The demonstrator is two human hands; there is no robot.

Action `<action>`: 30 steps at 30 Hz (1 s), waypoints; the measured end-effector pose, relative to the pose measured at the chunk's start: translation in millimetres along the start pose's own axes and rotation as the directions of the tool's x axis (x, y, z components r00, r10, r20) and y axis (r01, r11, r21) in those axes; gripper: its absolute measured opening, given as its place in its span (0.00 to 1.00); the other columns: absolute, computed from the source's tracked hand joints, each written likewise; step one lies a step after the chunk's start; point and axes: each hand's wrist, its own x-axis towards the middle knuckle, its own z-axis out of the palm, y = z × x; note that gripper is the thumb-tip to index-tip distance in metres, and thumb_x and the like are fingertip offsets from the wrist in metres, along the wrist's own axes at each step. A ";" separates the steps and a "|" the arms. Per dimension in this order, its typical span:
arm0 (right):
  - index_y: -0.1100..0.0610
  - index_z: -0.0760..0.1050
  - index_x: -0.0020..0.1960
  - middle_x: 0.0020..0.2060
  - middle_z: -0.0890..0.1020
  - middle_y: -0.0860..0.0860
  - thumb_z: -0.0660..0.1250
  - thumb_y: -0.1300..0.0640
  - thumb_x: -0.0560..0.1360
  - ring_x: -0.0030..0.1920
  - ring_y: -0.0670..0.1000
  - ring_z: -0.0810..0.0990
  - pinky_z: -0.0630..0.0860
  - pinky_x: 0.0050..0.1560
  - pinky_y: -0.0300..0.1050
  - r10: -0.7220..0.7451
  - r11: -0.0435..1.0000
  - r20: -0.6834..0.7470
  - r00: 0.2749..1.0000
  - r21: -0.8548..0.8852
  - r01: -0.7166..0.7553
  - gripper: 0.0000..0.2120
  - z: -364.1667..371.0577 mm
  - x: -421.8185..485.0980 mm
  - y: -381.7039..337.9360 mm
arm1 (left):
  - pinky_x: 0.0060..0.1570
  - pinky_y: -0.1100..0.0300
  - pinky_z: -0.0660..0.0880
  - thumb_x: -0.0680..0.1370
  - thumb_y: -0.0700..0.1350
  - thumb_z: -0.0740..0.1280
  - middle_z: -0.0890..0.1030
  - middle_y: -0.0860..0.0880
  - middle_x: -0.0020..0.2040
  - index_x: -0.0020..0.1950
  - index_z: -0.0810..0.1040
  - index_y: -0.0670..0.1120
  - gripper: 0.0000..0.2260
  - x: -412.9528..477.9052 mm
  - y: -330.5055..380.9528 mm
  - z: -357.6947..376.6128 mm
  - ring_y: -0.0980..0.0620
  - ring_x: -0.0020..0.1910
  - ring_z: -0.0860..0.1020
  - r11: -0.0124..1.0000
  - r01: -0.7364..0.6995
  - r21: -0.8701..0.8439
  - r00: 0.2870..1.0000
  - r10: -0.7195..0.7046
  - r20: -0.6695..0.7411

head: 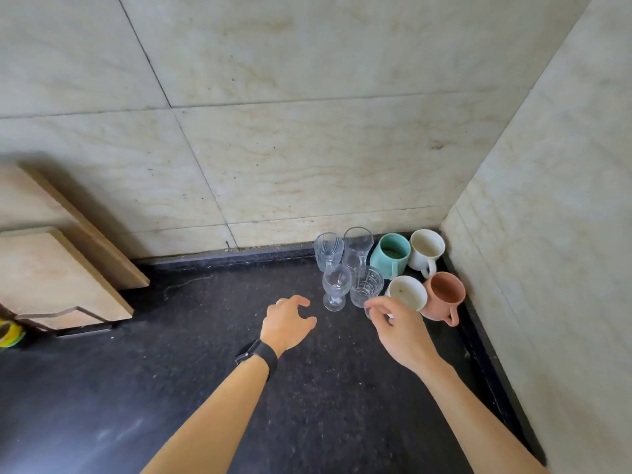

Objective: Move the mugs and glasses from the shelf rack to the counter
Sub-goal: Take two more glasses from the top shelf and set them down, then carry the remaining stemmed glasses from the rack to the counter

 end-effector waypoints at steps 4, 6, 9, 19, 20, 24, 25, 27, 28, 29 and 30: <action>0.50 0.81 0.60 0.55 0.83 0.44 0.63 0.55 0.81 0.55 0.47 0.79 0.69 0.52 0.33 -0.287 0.943 -0.039 0.957 -0.186 0.276 0.11 -31.0 2.7 -63.7 | 0.65 0.46 0.73 0.79 0.56 0.65 0.74 0.47 0.71 0.70 0.73 0.56 0.20 -42.6 2.4 -54.7 0.44 0.68 0.72 0.981 -0.074 0.181 0.991 0.093 -0.096; 0.51 0.82 0.60 0.57 0.84 0.44 0.63 0.56 0.81 0.59 0.49 0.78 0.67 0.58 0.36 -0.424 0.880 -0.024 0.905 -0.248 0.406 0.12 -38.0 1.8 -101.0 | 0.67 0.48 0.71 0.79 0.55 0.63 0.74 0.50 0.71 0.71 0.73 0.56 0.19 -71.3 0.3 -88.4 0.45 0.70 0.71 0.963 -0.084 0.257 0.971 0.138 -0.198; 0.49 0.82 0.61 0.60 0.82 0.42 0.63 0.54 0.81 0.64 0.49 0.74 0.64 0.62 0.36 -0.588 0.767 0.017 0.808 -0.306 0.564 0.12 -35.0 -6.1 -155.5 | 0.67 0.50 0.69 0.80 0.54 0.62 0.75 0.51 0.69 0.71 0.74 0.56 0.19 -121.8 -6.6 -135.3 0.46 0.69 0.71 0.949 -0.031 0.313 0.909 0.156 -0.385; 0.46 0.81 0.62 0.59 0.83 0.42 0.63 0.50 0.80 0.62 0.54 0.75 0.76 0.59 0.50 -0.898 0.360 0.218 0.383 -0.141 0.922 0.13 50.1 -140.7 -297.2 | 0.65 0.52 0.69 0.79 0.54 0.61 0.76 0.56 0.69 0.69 0.74 0.60 0.18 -383.1 -86.6 -174.2 0.48 0.68 0.73 0.901 0.405 0.154 0.545 -0.103 -0.832; 0.46 0.81 0.61 0.58 0.84 0.43 0.63 0.50 0.80 0.61 0.54 0.76 0.75 0.59 0.50 -0.915 0.310 0.237 0.327 -0.103 0.945 0.13 63.9 -164.0 -307.8 | 0.65 0.53 0.67 0.79 0.54 0.61 0.75 0.56 0.69 0.69 0.74 0.60 0.18 -415.3 -97.2 -167.7 0.49 0.68 0.72 0.883 0.454 0.114 0.506 -0.151 -0.849; 0.44 0.79 0.64 0.61 0.82 0.41 0.62 0.50 0.80 0.63 0.53 0.75 0.74 0.63 0.51 -0.940 0.134 0.328 0.097 0.092 0.987 0.15 114.7 -271.8 -344.5 | 0.67 0.53 0.64 0.78 0.54 0.61 0.74 0.56 0.71 0.69 0.73 0.61 0.18 -548.6 -136.0 -131.4 0.49 0.70 0.71 0.778 0.623 -0.079 0.312 -0.340 -0.887; 0.45 0.80 0.64 0.61 0.82 0.42 0.62 0.50 0.80 0.64 0.53 0.76 0.74 0.64 0.51 -0.936 0.088 0.350 0.034 0.140 0.986 0.15 126.0 -301.6 -351.3 | 0.68 0.52 0.64 0.78 0.55 0.61 0.74 0.56 0.71 0.69 0.73 0.61 0.19 -583.3 -145.4 -120.6 0.50 0.70 0.70 0.747 0.653 -0.123 0.264 -0.378 -0.887; 0.46 0.80 0.64 0.62 0.82 0.45 0.64 0.51 0.79 0.64 0.54 0.76 0.73 0.65 0.52 -0.922 0.005 0.380 -0.077 0.210 0.978 0.15 146.0 -365.8 -361.5 | 0.69 0.52 0.66 0.78 0.55 0.61 0.74 0.56 0.71 0.70 0.73 0.62 0.19 -654.0 -159.2 -96.7 0.50 0.71 0.70 0.676 0.709 -0.201 0.165 -0.436 -0.884; 0.47 0.80 0.64 0.62 0.82 0.45 0.65 0.51 0.79 0.64 0.55 0.76 0.73 0.64 0.51 -0.916 -0.032 0.382 -0.124 0.238 0.971 0.15 155.1 -398.9 -365.1 | 0.69 0.52 0.66 0.78 0.55 0.61 0.74 0.56 0.71 0.69 0.73 0.62 0.19 -689.3 -165.0 -84.6 0.50 0.71 0.70 0.637 0.733 -0.238 0.112 -0.458 -0.882; 0.46 0.80 0.64 0.61 0.82 0.46 0.65 0.50 0.79 0.63 0.55 0.76 0.72 0.64 0.50 -0.908 -0.063 0.384 -0.168 0.270 0.961 0.14 164.2 -430.9 -367.7 | 0.69 0.51 0.67 0.78 0.55 0.61 0.74 0.56 0.71 0.69 0.74 0.62 0.18 -723.7 -169.2 -72.5 0.50 0.70 0.71 0.598 0.753 -0.275 0.062 -0.480 -0.875; 0.45 0.79 0.64 0.61 0.83 0.45 0.65 0.50 0.79 0.63 0.55 0.76 0.72 0.64 0.49 -0.897 -0.089 0.388 -0.211 0.310 0.947 0.14 172.9 -462.4 -369.3 | 0.68 0.51 0.68 0.78 0.56 0.61 0.75 0.55 0.70 0.68 0.74 0.61 0.18 -757.1 -172.6 -60.1 0.49 0.69 0.71 0.559 0.769 -0.310 0.015 -0.500 -0.866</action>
